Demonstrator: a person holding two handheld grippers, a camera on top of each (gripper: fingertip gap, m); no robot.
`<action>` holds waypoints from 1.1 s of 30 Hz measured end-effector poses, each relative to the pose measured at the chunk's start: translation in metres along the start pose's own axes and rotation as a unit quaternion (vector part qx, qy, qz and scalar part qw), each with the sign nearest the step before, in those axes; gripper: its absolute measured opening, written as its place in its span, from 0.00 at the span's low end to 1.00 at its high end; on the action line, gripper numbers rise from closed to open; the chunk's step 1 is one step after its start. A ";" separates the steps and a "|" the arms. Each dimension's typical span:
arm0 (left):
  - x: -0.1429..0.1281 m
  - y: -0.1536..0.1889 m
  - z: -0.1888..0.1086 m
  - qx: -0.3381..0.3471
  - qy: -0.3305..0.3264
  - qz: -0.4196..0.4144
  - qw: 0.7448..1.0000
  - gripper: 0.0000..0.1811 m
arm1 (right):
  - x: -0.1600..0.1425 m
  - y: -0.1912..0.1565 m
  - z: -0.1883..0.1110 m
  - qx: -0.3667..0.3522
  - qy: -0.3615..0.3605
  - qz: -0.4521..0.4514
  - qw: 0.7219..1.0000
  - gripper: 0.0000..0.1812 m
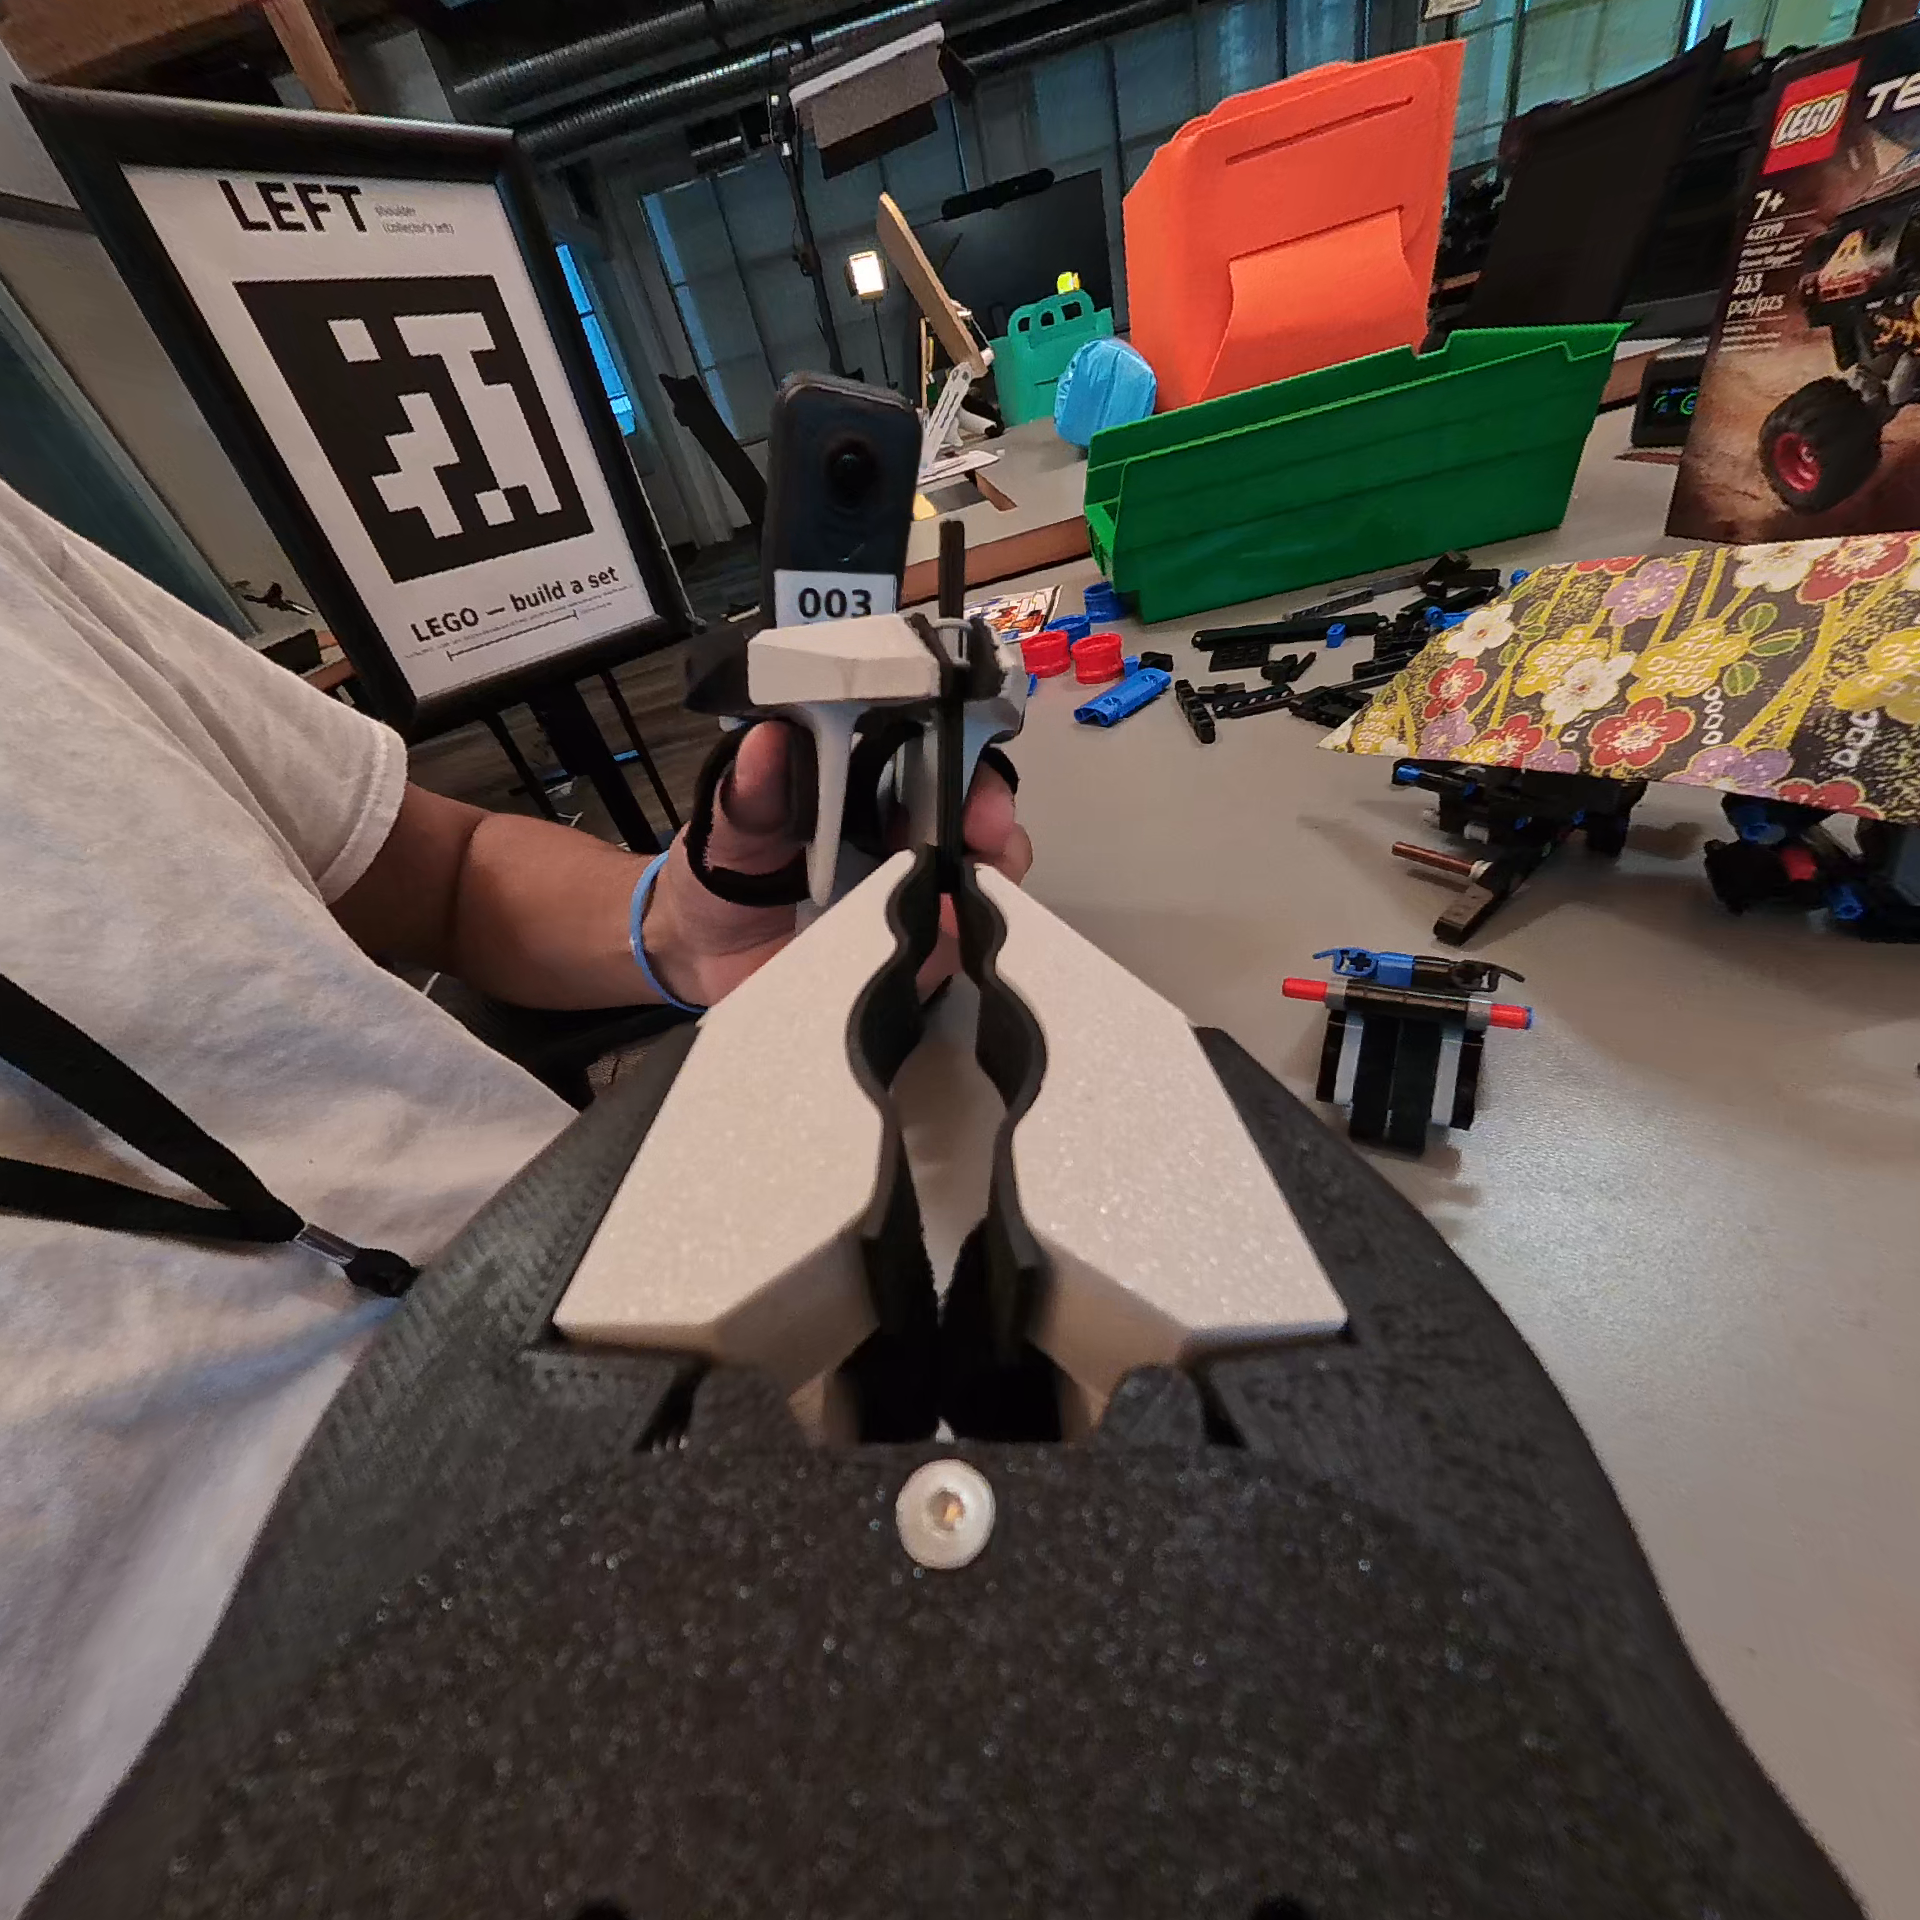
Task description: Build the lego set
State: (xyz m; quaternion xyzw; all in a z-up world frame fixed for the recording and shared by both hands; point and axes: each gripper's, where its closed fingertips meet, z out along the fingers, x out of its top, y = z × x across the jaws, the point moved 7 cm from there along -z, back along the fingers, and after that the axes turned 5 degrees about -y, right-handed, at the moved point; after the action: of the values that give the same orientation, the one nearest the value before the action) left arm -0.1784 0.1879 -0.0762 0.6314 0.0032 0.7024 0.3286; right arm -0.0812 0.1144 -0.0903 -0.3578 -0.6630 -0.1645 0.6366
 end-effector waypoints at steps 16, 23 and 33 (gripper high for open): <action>-0.008 0.003 0.005 -0.022 -0.062 0.014 0.998 0.01 | 0.005 -0.005 0.005 0.004 0.000 -0.024 1.000 0.02; -0.004 -0.001 0.001 -0.038 -0.027 -0.015 0.999 0.01 | 0.000 -0.003 0.006 0.018 -0.007 -0.009 1.000 0.02; -0.001 -0.004 0.002 -0.033 -0.044 -0.015 0.998 0.02 | 0.003 0.001 0.005 0.000 -0.012 -0.001 1.000 0.01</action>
State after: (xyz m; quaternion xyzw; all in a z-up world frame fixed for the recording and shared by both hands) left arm -0.1752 0.1898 -0.0786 0.6501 -0.0250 0.6687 0.3600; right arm -0.0840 0.1190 -0.0881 -0.3591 -0.6711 -0.1612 0.6282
